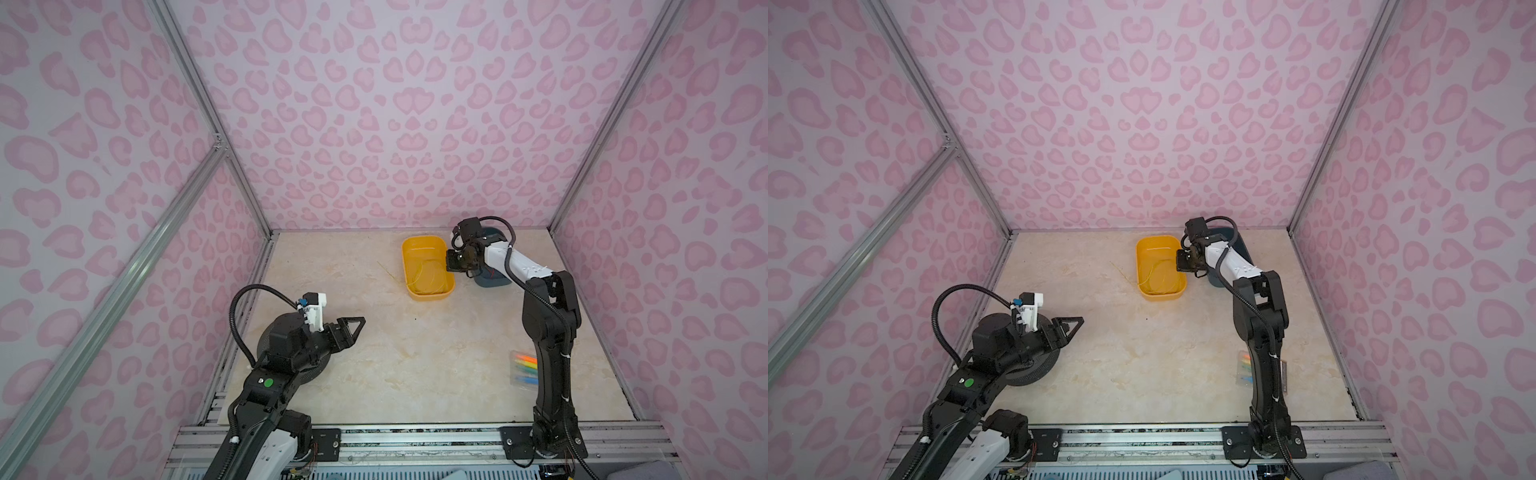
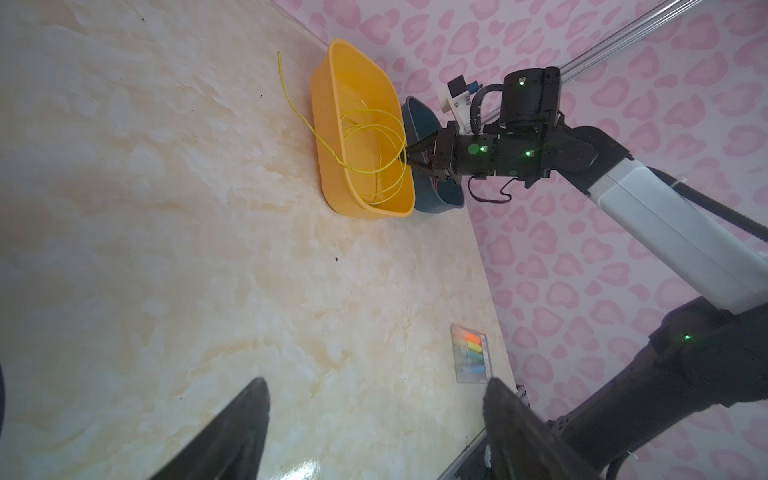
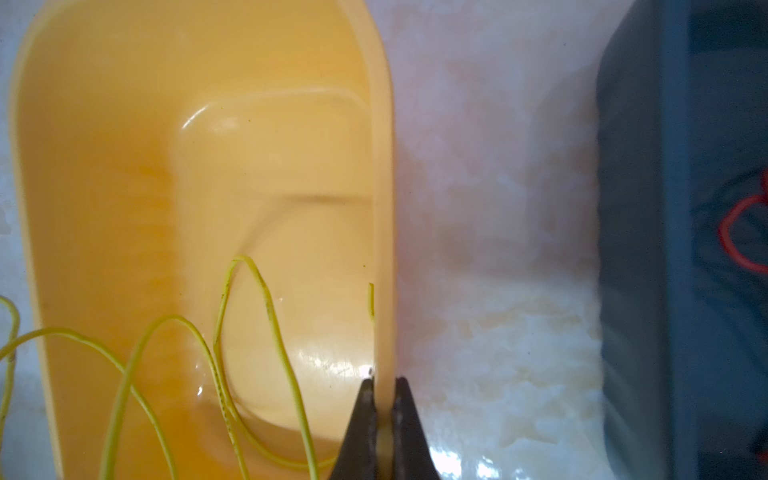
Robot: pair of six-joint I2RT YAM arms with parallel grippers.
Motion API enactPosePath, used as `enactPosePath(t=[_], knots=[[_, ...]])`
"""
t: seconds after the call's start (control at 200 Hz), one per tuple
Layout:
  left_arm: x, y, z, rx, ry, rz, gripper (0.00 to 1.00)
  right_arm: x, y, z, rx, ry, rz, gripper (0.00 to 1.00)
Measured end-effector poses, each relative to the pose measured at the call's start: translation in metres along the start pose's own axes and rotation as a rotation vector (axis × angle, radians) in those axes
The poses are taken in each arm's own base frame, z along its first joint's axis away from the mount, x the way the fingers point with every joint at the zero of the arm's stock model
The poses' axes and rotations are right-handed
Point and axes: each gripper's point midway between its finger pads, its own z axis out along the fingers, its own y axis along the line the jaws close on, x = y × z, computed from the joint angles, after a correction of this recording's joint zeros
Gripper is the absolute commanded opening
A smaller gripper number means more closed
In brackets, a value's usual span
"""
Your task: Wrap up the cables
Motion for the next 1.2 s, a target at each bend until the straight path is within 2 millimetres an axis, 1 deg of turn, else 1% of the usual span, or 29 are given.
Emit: enactPosePath(t=[0.125,0.175,0.24,0.35,0.565,0.605,0.655,0.675,0.735,0.785,0.91,0.98,1.03,1.08,1.135,1.2], knots=[[0.000,0.003,0.001,-0.011,0.004,-0.005,0.83,-0.017,-0.005,0.002,0.004,-0.007,0.004,0.00],[0.001,0.003,0.002,-0.013,0.007,-0.007,0.83,-0.027,-0.007,0.003,0.006,-0.018,0.000,0.00],[0.001,0.004,0.003,-0.017,0.011,-0.010,0.83,-0.032,-0.008,0.007,0.009,-0.013,0.003,0.00],[0.000,0.004,0.004,-0.021,0.016,-0.013,0.83,-0.033,-0.012,0.012,0.016,0.007,0.009,0.00],[-0.002,0.001,0.002,-0.015,0.009,-0.007,0.83,-0.026,-0.015,0.010,0.031,0.035,0.015,0.00],[-0.002,0.001,0.002,-0.018,0.012,-0.007,0.83,-0.026,-0.015,0.008,0.037,0.033,0.018,0.00],[-0.002,0.003,0.003,-0.025,0.013,-0.009,0.83,-0.027,-0.015,0.005,0.038,0.030,0.022,0.10],[-0.002,0.003,0.003,-0.028,0.013,-0.010,0.83,-0.028,-0.015,0.004,0.038,0.027,0.024,0.12],[-0.003,0.003,0.004,-0.030,0.015,-0.011,0.83,-0.030,-0.016,0.001,0.047,0.019,0.032,0.13],[-0.003,0.003,0.004,-0.032,0.017,-0.012,0.83,-0.032,-0.015,-0.001,0.047,0.014,0.038,0.17],[-0.002,0.003,0.003,-0.038,0.022,-0.013,0.83,-0.036,-0.014,-0.008,0.047,0.003,0.052,0.17],[-0.003,0.002,0.002,-0.042,0.024,-0.012,0.84,-0.038,-0.014,-0.012,0.046,-0.004,0.065,0.23],[-0.004,0.001,0.001,-0.043,0.025,-0.005,0.85,-0.040,-0.013,-0.019,0.044,-0.012,0.064,0.25],[-0.007,-0.001,0.000,-0.046,0.023,0.006,0.85,-0.043,-0.011,-0.027,0.041,-0.026,0.062,0.26],[-0.012,-0.003,-0.001,-0.053,0.014,0.018,0.85,-0.048,-0.009,-0.040,0.039,-0.049,0.060,0.26],[-0.018,-0.001,-0.002,-0.086,0.000,0.028,0.85,-0.053,-0.009,-0.058,0.043,-0.080,0.061,0.27]])
